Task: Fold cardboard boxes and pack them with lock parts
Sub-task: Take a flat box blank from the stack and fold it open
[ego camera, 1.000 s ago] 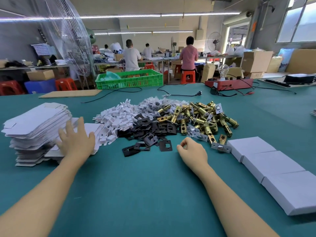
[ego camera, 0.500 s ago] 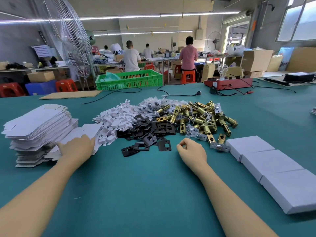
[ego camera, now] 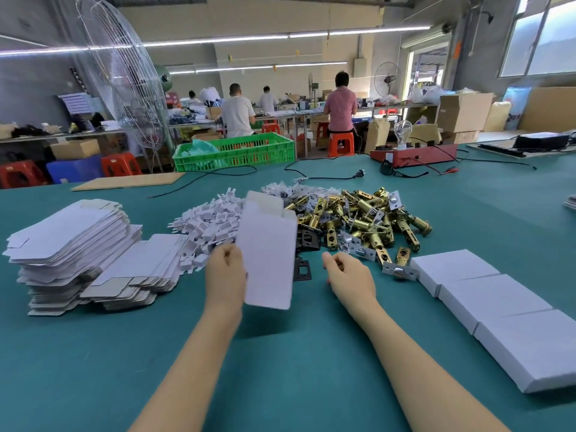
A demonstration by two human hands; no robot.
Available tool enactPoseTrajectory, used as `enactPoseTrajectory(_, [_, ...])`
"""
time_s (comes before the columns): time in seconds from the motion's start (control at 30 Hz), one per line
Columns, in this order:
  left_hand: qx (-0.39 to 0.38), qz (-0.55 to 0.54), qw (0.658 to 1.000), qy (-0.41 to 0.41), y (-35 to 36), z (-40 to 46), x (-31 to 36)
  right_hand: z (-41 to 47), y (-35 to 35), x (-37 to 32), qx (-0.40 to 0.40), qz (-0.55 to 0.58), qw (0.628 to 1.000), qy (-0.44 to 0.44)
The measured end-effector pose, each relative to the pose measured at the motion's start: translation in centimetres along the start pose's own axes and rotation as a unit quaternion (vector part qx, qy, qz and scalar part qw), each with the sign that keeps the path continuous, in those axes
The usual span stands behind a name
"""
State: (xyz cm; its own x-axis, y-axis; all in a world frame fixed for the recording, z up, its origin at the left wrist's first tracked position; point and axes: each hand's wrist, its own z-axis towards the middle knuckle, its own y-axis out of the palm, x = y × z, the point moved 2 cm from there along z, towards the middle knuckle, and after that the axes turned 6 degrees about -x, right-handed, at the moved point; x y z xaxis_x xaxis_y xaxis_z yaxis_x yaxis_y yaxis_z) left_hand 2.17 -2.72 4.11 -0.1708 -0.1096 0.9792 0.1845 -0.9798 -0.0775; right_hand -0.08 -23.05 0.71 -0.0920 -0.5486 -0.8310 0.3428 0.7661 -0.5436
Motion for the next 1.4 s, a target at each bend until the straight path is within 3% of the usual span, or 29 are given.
enactPoseTrajectory(0.2, [-0.056,-0.076,0.994,-0.049,2.3,-2.6,-2.8,-0.7,0.6,-1.0,-0.055,0.143,0.987,-0.040])
enactPoseTrajectory(0.33, [-0.105,-0.100,0.989,-0.032,1.8,-3.0,-2.8,-1.2,1.6,-1.5,-0.106,0.242,0.963,-0.055])
enactPoseTrajectory(0.47, [-0.111,-0.077,0.991,0.016,2.0,-3.4,-2.3,-1.6,1.6,-1.8,-0.088,0.288,0.952,-0.061])
enactPoseTrajectory(0.63, [-0.090,-0.046,0.992,0.076,2.0,-3.7,-2.2,-2.3,1.4,-2.6,-0.037,0.241,0.964,-0.106])
enactPoseTrajectory(0.77, [-0.076,-0.038,0.986,0.146,2.2,-4.2,-1.7,-3.2,1.1,-3.6,0.074,0.131,0.970,-0.191])
enactPoseTrajectory(0.87, [-0.062,0.022,0.967,0.245,2.4,-4.6,-1.5,-3.9,0.5,-4.6,0.225,0.020,0.929,-0.294])
enactPoseTrajectory(0.93, [-0.047,0.106,0.939,0.324,2.5,-4.8,-1.4,-4.4,0.1,-5.3,0.279,-0.031,0.892,-0.353])
enactPoseTrajectory(1.07, [-0.028,0.149,0.904,0.399,2.8,-5.0,-1.4,-5.0,0.0,-5.9,0.296,-0.030,0.881,-0.368])
enactPoseTrajectory(1.4, [-0.030,0.169,0.897,0.406,2.9,-5.2,-1.1,-5.2,-1.7,-6.4,0.273,-0.007,0.896,-0.350])
